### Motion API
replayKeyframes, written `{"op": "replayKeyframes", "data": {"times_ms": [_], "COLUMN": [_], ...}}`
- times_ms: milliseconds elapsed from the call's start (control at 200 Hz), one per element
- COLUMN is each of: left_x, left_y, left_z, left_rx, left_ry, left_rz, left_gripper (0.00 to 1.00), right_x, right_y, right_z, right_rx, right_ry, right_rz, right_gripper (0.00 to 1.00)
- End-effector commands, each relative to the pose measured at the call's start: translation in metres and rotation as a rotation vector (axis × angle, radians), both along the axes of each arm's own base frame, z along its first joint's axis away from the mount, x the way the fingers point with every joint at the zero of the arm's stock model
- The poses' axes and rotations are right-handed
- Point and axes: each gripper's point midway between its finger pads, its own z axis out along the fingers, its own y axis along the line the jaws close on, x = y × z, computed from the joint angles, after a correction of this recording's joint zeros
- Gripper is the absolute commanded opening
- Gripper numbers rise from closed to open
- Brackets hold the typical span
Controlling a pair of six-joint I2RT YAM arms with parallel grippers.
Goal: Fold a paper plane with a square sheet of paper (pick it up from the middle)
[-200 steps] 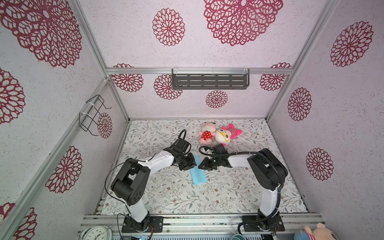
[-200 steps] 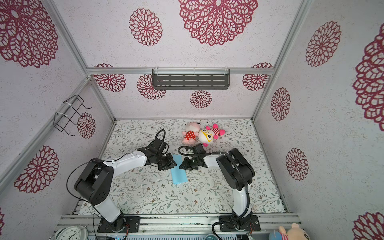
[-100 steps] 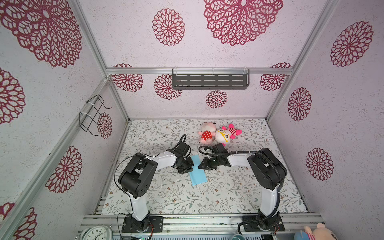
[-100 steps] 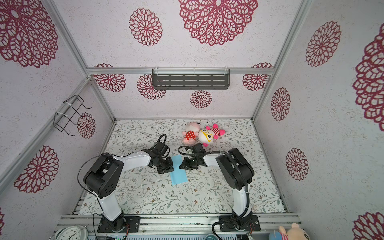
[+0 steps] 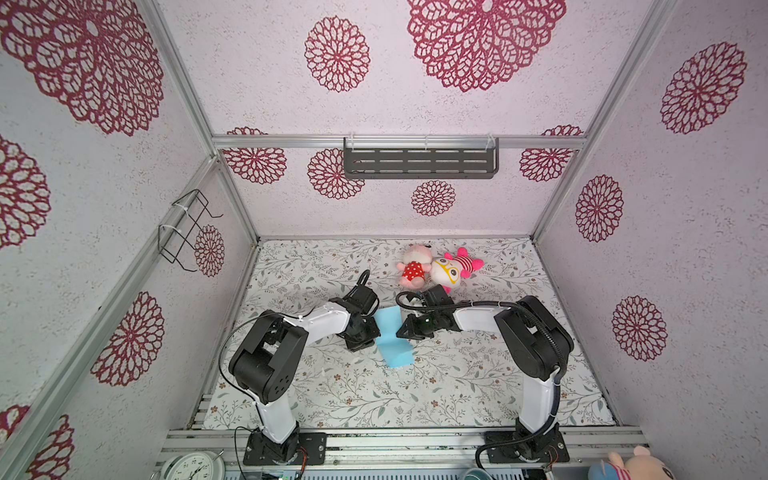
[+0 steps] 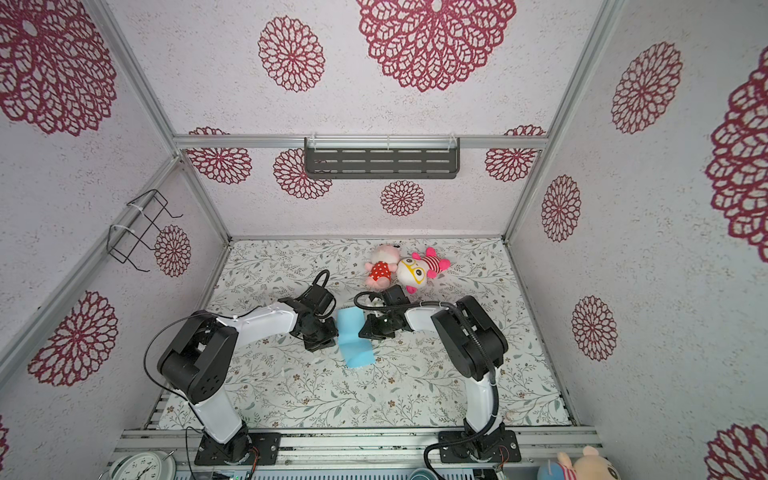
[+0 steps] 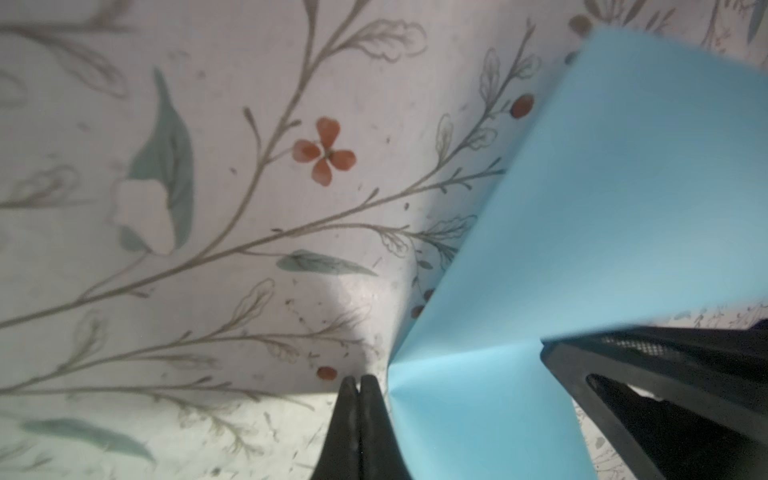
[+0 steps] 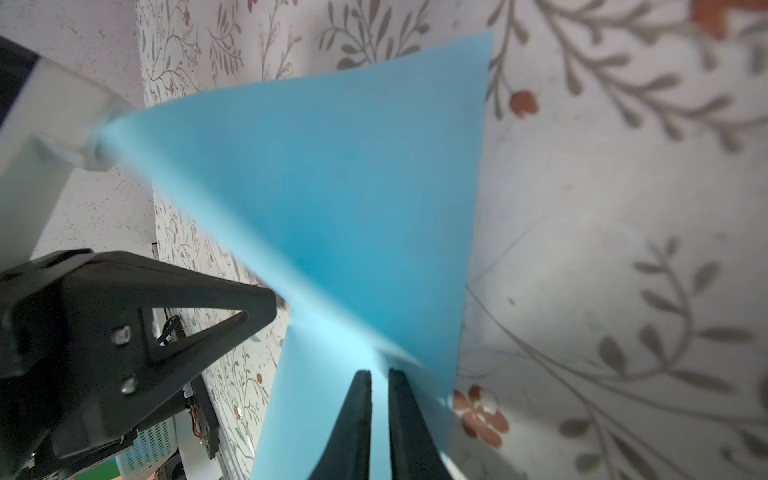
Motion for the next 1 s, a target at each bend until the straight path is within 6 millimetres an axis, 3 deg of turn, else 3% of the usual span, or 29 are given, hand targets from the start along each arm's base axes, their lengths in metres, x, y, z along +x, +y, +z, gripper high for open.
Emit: {"op": "replayKeyframes", "data": {"times_ms": [0, 155, 405, 585, 685, 750, 866, 996], "left_x": [0.019, 0.03, 0.03, 0.02, 0.014, 0.015, 0.031, 0.05], "left_y": [-0.015, -0.031, -0.02, 0.011, 0.039, 0.047, 0.029, -0.023], "left_z": [0.022, 0.025, -0.007, -0.021, -0.021, -0.017, 0.003, 0.03], "left_rx": [-0.079, -0.16, -0.076, 0.087, 0.227, 0.258, 0.167, -0.12], "left_ry": [-0.092, -0.123, -0.054, -0.017, 0.008, 0.006, -0.059, -0.181], "left_rz": [-0.017, -0.025, -0.027, -0.037, -0.06, -0.075, -0.1, -0.15], "left_gripper": [0.0, 0.0, 0.0, 0.0, 0.0, 0.0, 0.0, 0.0], "right_x": [-0.023, -0.023, -0.024, -0.025, -0.025, -0.025, -0.024, -0.024], "right_y": [-0.058, -0.058, -0.057, -0.059, -0.061, -0.06, -0.06, -0.058], "right_z": [-0.077, -0.077, -0.078, -0.08, -0.08, -0.08, -0.079, -0.079], "right_rx": [-0.337, -0.333, -0.336, -0.343, -0.349, -0.347, -0.343, -0.336], "right_ry": [0.097, 0.101, 0.103, 0.105, 0.1, 0.099, 0.095, 0.098], "right_rz": [-0.066, -0.072, -0.069, -0.071, -0.073, -0.074, -0.074, -0.075], "right_gripper": [0.15, 0.15, 0.15, 0.15, 0.15, 0.15, 0.15, 0.15]}}
